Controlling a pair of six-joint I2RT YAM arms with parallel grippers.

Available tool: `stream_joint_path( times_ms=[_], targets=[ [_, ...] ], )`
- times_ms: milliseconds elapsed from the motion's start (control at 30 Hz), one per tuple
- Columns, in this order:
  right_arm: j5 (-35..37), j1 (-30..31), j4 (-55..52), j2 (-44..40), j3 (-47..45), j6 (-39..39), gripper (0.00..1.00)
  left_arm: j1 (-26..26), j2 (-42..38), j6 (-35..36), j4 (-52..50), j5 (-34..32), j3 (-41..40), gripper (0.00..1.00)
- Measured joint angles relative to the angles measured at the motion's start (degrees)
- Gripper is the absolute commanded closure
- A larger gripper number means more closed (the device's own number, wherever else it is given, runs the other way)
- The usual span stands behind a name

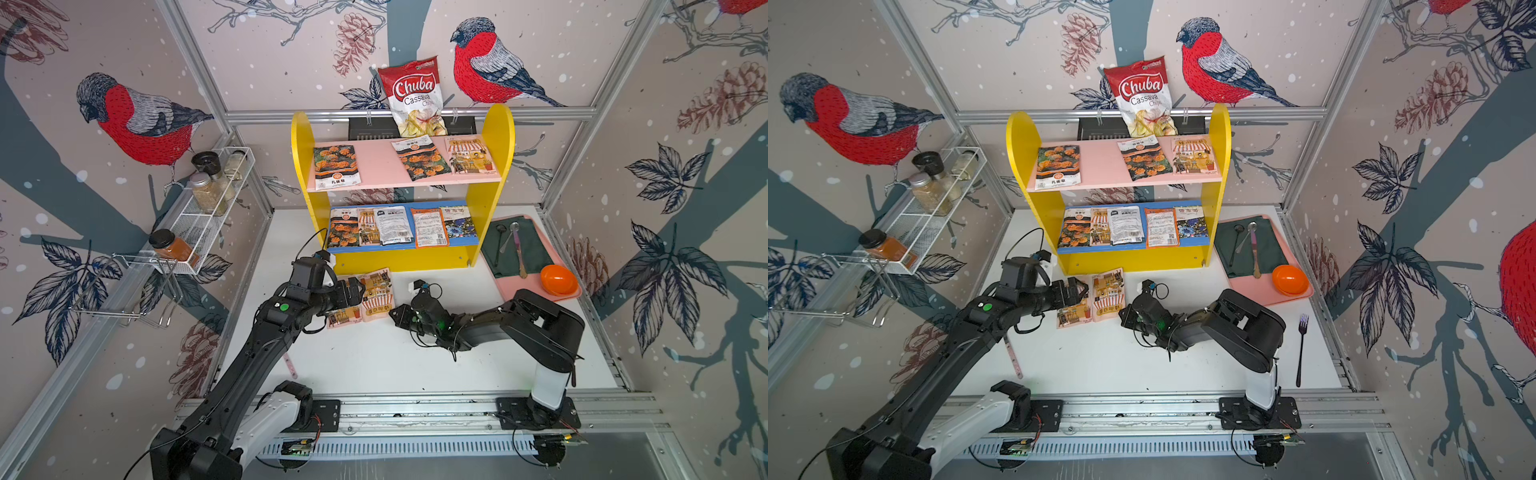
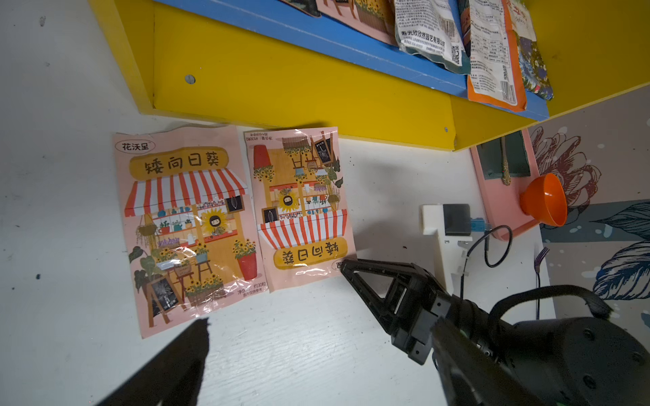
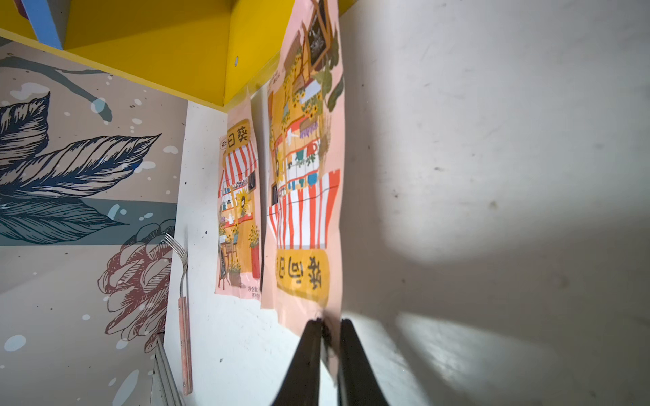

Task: Take the seed bag off the shelf
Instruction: Place the seed packet at the center of the board.

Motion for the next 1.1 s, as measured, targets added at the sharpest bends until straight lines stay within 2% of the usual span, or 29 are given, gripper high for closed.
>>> stream_joint_path(
  times_ms=[100, 233, 300, 500, 667, 900, 1100],
  targets=[
    [0.1, 0.2, -0.1, 0.0, 0.1, 0.4, 0.66, 0.3, 0.0, 0.0, 0.0, 0.0, 0.0, 0.02],
    [0.7, 0.3, -1.6, -0.4, 0.1, 0.4, 0.48, 0.4, 0.1, 0.1, 0.0, 0.0, 0.0, 0.02],
    [1.5, 0.3, -2.2, -1.3, -0.1, 0.2, 0.43, 0.6, 0.1, 0.1, 0.0, 0.0, 0.2, 0.02],
    [4.2, 0.3, -5.4, -5.8, -1.1, -2.3, 0.22, 1.0, 0.4, 0.7, 0.0, 0.4, 1.4, 0.02],
    [6.3, 0.3, -9.8, -12.2, -1.2, -6.1, 0.00, 1.1, -0.7, 2.0, 0.5, 1.9, 3.0, 0.02],
    [7.7, -0.6, -19.5, -24.5, -0.5, -13.7, 0.00, 1.2, -3.3, 3.0, 5.1, 5.7, 7.2, 0.02],
    [10.8, -2.1, -30.0, -36.2, 3.7, -20.9, 0.00, 1.2, -2.9, 2.8, 11.4, 9.4, 11.0, 0.02]
  ],
)
